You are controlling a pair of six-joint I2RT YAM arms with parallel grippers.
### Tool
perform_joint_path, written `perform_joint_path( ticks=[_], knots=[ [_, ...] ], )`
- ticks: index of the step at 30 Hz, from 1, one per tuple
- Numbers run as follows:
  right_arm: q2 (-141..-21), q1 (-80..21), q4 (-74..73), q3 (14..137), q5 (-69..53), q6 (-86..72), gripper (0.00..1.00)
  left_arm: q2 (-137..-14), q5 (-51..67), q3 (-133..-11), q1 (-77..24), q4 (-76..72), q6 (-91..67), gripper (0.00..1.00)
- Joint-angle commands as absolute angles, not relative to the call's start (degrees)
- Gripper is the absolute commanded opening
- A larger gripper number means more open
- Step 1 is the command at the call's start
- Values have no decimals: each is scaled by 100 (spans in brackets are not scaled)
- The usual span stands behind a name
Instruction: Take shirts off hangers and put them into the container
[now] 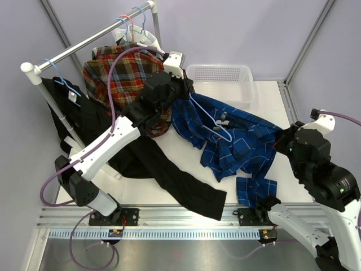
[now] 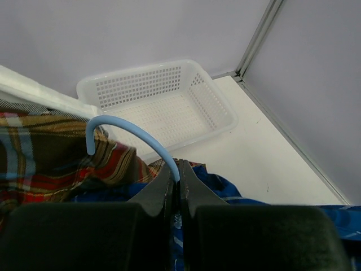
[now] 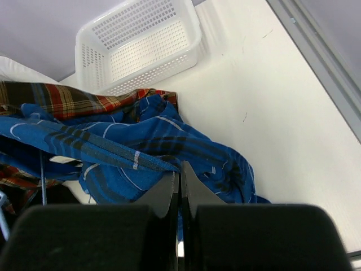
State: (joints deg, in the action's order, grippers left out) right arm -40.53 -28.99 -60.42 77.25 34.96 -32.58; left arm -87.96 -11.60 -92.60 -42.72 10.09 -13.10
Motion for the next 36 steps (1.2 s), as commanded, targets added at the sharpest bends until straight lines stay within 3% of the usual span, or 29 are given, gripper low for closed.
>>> perform_joint_path(
  ticks=[1, 6, 10, 11, 12, 16, 18, 19, 28, 31, 36],
  knots=[
    [-3859, -2883, -6460, 8025, 4527, -3129, 0, -8438, -1872, -9158, -3771, 712, -826, 0],
    [-3780, -2883, -6153, 7560, 3939, -2884, 0, -8323, -1487, -9228, -3735, 677, -1123, 0],
    [-3936, -2883, -5565, 6892, 2314, -2804, 6, -8375, -757, -9500, -3858, 668, -1660, 0],
    [-3998, -2883, -5485, 6673, 2033, -2786, 11, -8411, -591, -9571, -3928, 677, -1739, 0],
    [-4060, -2883, -5371, 6601, 1552, -2786, 26, -8455, -537, -9702, -4103, 668, -1801, 0],
    [-4210, -2883, -5247, 6793, 1011, -2655, 49, -8674, -650, -9940, -4578, 677, -1819, 0],
    [-4271, -2874, -5404, 7319, 941, -2330, 64, -8850, -843, -10002, -4754, 685, -1749, 0],
    [-4376, -2874, -5518, 7756, 923, -2094, 66, -8911, -905, -10028, -4798, 677, -1749, 0],
    [-4755, -2883, -6108, 9228, 27, -1205, 76, -9527, -1537, -10221, -5115, 677, -1494, 0],
    [-4930, -2883, -6056, 9194, -578, -1134, 78, -9703, -1634, -10467, -5212, 677, -1336, 0],
    [-5176, -2883, -5776, 8615, -528, -1064, 78, -9817, -1644, -10670, -5273, 668, -1204, 0]
  ],
)
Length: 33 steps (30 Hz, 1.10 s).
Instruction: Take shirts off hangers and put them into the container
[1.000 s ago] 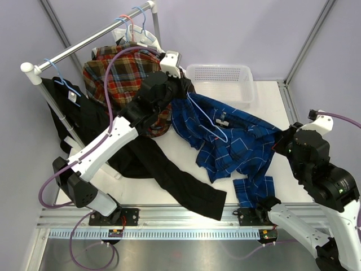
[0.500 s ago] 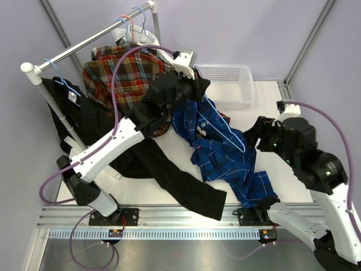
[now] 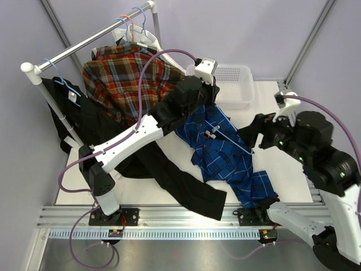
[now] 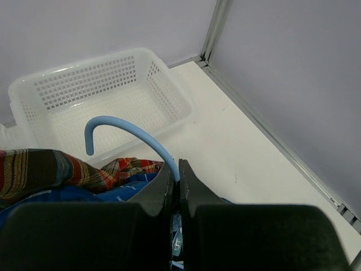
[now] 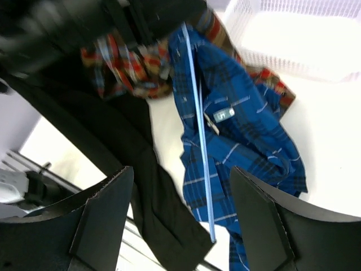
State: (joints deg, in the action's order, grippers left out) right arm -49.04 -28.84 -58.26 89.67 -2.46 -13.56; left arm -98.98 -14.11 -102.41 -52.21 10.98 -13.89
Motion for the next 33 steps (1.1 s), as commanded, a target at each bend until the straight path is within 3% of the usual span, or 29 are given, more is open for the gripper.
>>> perform_joint_path(
  ticks=[1, 5, 11, 15, 16, 18, 19, 21, 24, 25, 28, 33],
  knots=[
    [-5203, -2883, -5722, 8544, -510, -1037, 78, -9800, -1652, -10679, -5282, 668, -1187, 0],
    [-5422, -2892, -5555, 8262, -605, -984, 76, -9765, -1679, -10670, -5300, 677, -1125, 0],
    [-5669, -2892, -5379, 8095, -782, -1002, 61, -9730, -1766, -10652, -5317, 668, -1081, 0],
    [-5722, -2883, -5335, 7981, -782, -1046, 43, -9668, -1828, -10644, -5326, 659, -1064, 0],
    [-5722, -2883, -5326, 7963, -756, -1046, 32, -9659, -1828, -10635, -5326, 668, -1055, 0],
    [-5669, -2883, -5335, 7945, -695, -1098, 20, -9598, -1846, -10600, -5326, 668, -1046, 0],
    [-5643, -2883, -5335, 7945, -625, -1116, 4, -9580, -1846, -10582, -5326, 668, -1028, 0],
    [-5564, -2883, -5388, 7963, -607, -1142, 0, -9519, -1854, -10512, -5326, 677, -1020, 0],
    [-5458, -2883, -5528, 8016, -589, -1169, 0, -9405, -1793, -10372, -5326, 633, -1028, 42],
    [-5423, -2883, -5633, 8042, -589, -1169, 0, -9309, -1776, -10328, -5326, 624, -1020, 68],
    [-5239, -2883, -5870, 8147, -615, -1195, 0, -9106, -1793, -10178, -5317, 633, -1020, 99],
    [-4957, -2883, -6380, 8384, -580, -1195, 0, -8772, -1706, -9898, -5221, 755, -1142, 99]
  ],
)
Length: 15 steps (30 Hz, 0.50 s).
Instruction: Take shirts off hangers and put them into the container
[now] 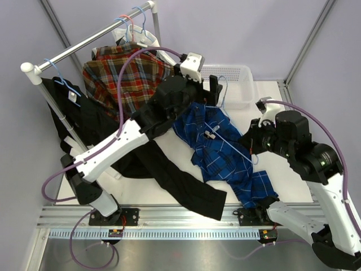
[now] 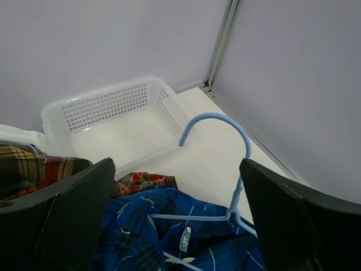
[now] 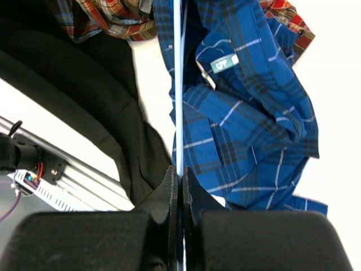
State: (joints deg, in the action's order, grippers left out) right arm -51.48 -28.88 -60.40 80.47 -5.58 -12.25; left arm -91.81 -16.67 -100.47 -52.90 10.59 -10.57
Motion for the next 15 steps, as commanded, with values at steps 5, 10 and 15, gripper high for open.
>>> perform_joint_path(
  ticks=[5, 10, 15],
  knots=[
    [-4703, -2883, -7030, 8657, -352, -1178, 0, -8298, -1529, -9484, -4896, 887, -1503, 99],
    [-4658, -2874, -7689, 9385, -334, -1160, 0, -7893, -1380, -8905, -4395, 1010, -1854, 99],
    [-4913, -2883, -8059, 10589, -657, -967, 0, -7446, -1406, -8430, -4114, 1072, -1872, 99]
  ],
)
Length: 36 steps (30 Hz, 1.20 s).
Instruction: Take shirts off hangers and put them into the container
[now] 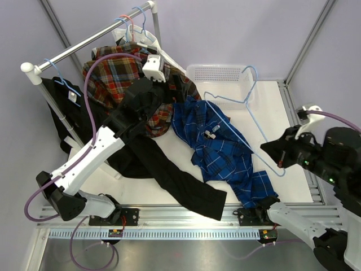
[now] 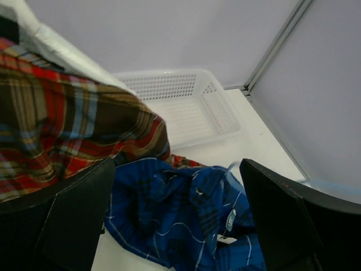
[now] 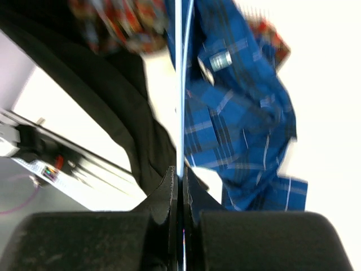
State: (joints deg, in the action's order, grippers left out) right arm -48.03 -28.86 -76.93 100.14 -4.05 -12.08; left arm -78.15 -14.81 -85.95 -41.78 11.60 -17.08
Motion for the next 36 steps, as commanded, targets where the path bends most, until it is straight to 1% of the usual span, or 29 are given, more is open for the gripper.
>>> perform_joint_path(
  ticks=[1, 5, 12, 16, 20, 24, 29, 36],
  knots=[
    [-4983, -2883, -8025, 10721, -746, -932, 0, -7383, -1406, -8350, -4096, 1090, -1863, 99],
    [-5413, -2883, -7621, 11293, -1194, -782, 0, -7032, -1398, -7824, -3947, 1457, -1767, 99],
    [-6274, -2892, -6285, 11355, -2239, -589, 0, -5820, -1441, -6857, -3823, 2021, -1573, 99],
    [-6740, -2892, -5329, 11347, -2662, -527, 0, -5169, -1704, -6610, -3814, 2539, -1626, 99],
    [-7320, -2970, -4616, 11347, -3032, -510, 0, -4791, -1985, -6522, -3814, 3092, -1652, 99],
    [-7830, -3216, -3983, 11452, -3173, -396, 0, -4501, -2083, -6548, -3814, 3304, -1731, 99],
    [-8672, -3620, -3560, 11908, -3199, -194, 0, -4421, -2241, -6662, -3814, 3612, -1863, 99],
    [-9667, -3867, -3085, 12515, -3357, -132, 0, -4342, -2347, -6820, -3814, 3753, -1960, 99]
  ],
)
